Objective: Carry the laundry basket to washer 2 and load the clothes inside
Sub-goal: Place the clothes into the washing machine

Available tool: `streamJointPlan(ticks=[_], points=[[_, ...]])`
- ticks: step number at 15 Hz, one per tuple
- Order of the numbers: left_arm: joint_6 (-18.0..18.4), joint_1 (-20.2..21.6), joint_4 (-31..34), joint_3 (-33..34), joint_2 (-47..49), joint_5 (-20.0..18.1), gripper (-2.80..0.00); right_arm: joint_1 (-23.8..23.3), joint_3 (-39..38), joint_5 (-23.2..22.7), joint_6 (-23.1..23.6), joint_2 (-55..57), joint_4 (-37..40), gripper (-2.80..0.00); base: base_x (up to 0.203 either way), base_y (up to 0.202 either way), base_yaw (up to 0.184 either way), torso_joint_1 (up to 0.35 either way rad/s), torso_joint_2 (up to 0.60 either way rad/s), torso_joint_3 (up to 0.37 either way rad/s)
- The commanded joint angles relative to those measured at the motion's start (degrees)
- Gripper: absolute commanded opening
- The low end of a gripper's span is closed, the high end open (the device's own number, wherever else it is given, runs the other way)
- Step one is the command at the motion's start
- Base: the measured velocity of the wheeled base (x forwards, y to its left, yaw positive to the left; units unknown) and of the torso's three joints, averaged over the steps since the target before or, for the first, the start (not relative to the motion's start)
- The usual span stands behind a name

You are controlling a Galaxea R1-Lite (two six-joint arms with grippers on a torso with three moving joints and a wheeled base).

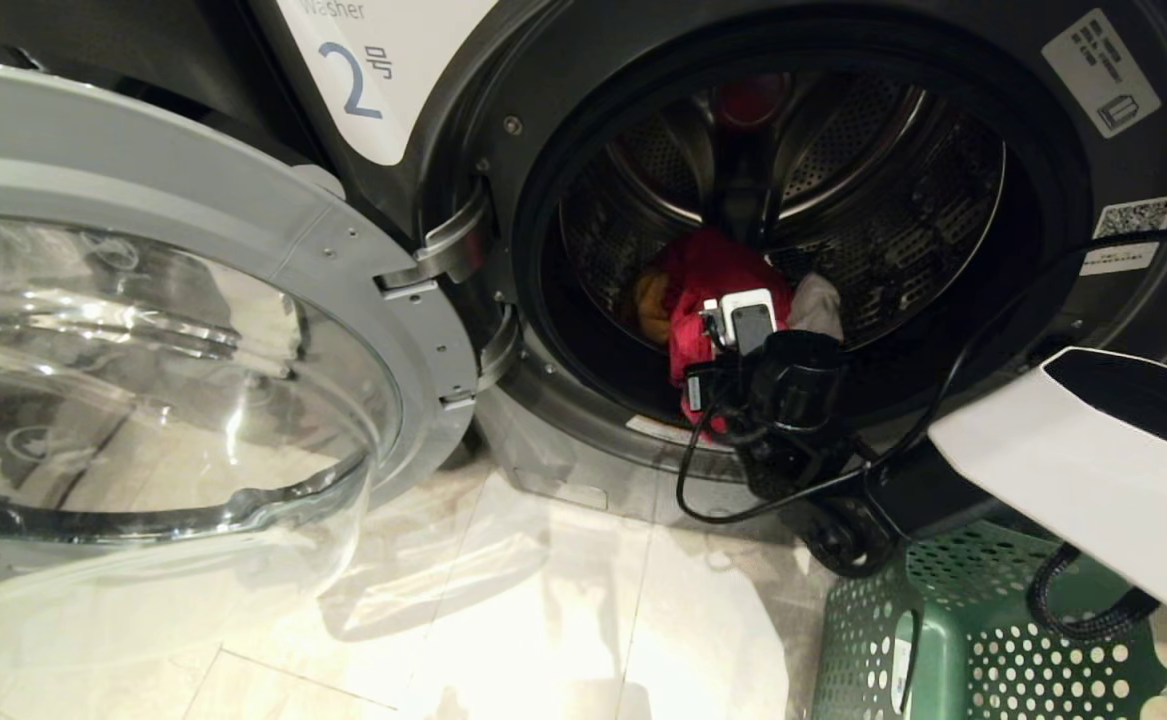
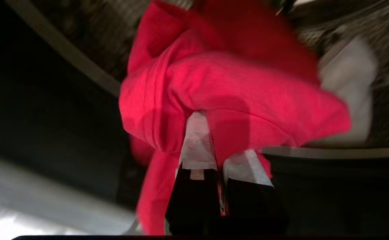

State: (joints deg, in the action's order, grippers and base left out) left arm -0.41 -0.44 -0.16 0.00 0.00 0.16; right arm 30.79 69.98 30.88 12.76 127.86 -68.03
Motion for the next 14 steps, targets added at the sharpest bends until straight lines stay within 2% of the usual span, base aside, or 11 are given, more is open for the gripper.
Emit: streamJointPlan(ticks=[1, 6, 9, 14], points=[[0.0, 0.0, 0.0, 0.1, 0.1, 0.0, -2.8, -1.8, 7.0, -0.7, 2.5, 2.1, -0.8, -2.8, 0.0, 0.0, 0.0, 0.0, 0.0, 0.0], [0.0, 0.0, 0.0, 0.1, 0.1, 0.0, -2.8, -8.2, 25.3, -9.8, 13.2, 6.4, -0.9, -2.8, 0.0, 0.0, 0.0, 0.0, 0.0, 0.0], [0.0, 0.0, 0.0, 0.1, 0.1, 0.1, -2.8, -11.1, 34.3, -11.6, 17.1, 9.7, -1.0, -2.8, 0.0, 0.0, 0.0, 0.0, 0.0, 0.0], [0.0, 0.0, 0.0, 0.1, 0.1, 0.0, -2.8, -14.5, 35.3, -12.0, 19.0, 11.7, -0.7, -2.8, 0.0, 0.0, 0.0, 0.0, 0.0, 0.0]])
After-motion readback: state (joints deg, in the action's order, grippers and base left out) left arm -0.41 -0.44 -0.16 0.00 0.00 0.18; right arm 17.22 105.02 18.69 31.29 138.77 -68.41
